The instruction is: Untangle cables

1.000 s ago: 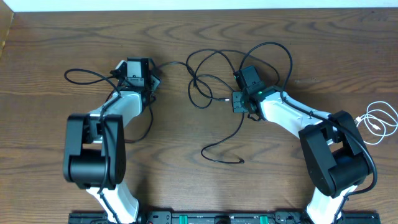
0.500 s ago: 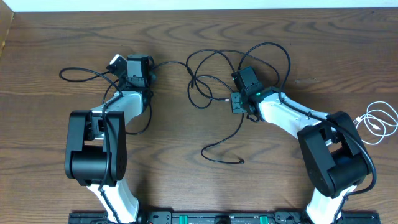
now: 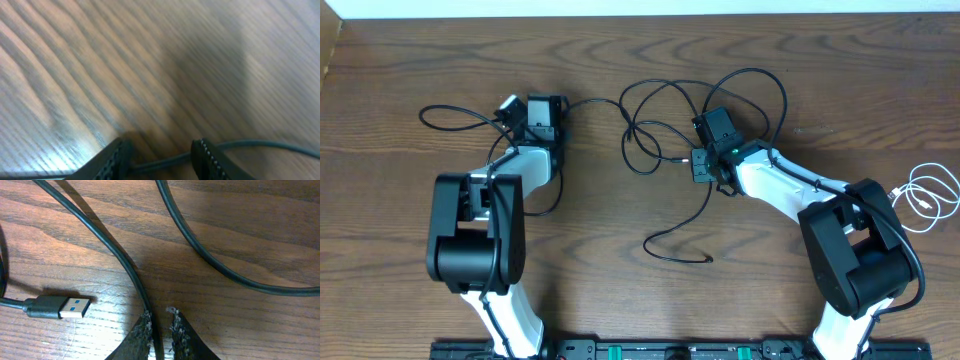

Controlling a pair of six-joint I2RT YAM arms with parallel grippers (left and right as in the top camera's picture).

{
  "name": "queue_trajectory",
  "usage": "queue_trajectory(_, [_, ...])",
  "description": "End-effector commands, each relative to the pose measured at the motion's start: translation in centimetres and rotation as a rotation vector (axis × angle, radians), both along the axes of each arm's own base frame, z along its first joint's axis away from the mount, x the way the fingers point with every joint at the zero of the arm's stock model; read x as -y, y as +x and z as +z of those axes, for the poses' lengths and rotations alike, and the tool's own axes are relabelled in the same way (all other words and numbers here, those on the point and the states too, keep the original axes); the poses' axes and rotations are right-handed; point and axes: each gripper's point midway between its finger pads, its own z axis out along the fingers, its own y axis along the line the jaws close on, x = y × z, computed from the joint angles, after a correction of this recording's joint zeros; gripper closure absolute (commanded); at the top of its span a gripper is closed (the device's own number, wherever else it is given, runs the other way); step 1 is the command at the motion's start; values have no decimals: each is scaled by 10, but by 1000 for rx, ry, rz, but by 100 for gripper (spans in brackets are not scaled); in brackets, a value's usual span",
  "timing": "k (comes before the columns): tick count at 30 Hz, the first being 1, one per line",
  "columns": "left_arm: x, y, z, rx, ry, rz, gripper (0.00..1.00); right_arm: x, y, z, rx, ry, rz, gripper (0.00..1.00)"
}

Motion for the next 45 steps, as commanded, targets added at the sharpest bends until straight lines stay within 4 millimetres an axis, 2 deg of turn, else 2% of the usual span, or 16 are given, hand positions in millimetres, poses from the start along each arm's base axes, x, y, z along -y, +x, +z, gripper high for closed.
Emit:
queue_trajectory(1, [-5,-20,-30,-126,32,-14,55,4,-22,-30,-88,-33,3,86])
queue_trajectory(10, [-2,-82,-53,-429,34,-82,56,4,-22,-30,-88,-33,3,86])
queue_trajectory(11, [6,-93,-58,-487,-2,-135,58,4,-23,-30,-89,-33,3,85])
queue_trajectory(16, [37,-120,-68,-604,-162,-265,65,4,-23,-30,-89,-33,3,85])
queue_trajectory(18, [42,-135,-69,-663,-196,-273,65,5,-23,-30,-90,-34,3,85])
queue_trajectory(27, [38,-205,-60,-960,-213,-286,64,5,-23,-30,-92,-35,3,85])
queue_trajectory(30, [37,-219,-55,-1022,-214,-306,64,5,-23,-30,-92,-35,3,85])
queue_trajectory(32, [37,-220,-51,-1048,-204,-376,64,5,-23,-30,-93,-34,4,85])
queue_trajectory(35, [37,-210,-38,-1042,-193,-418,64,1,-25,-30,-101,-17,13,84])
queue_trajectory(37, [38,-195,-28,-992,-186,-423,64,0,-26,-30,-105,-10,16,84])
queue_trajectory(38, [39,-180,-19,-933,-176,-429,64,0,-26,-30,-105,-11,16,84])
queue_trajectory(42, [41,-150,-3,-799,-153,-440,63,0,-26,-30,-105,-11,16,84])
queue_trajectory(45, [58,-136,-1,-726,-193,-586,63,-1,-26,-30,-104,-10,16,83])
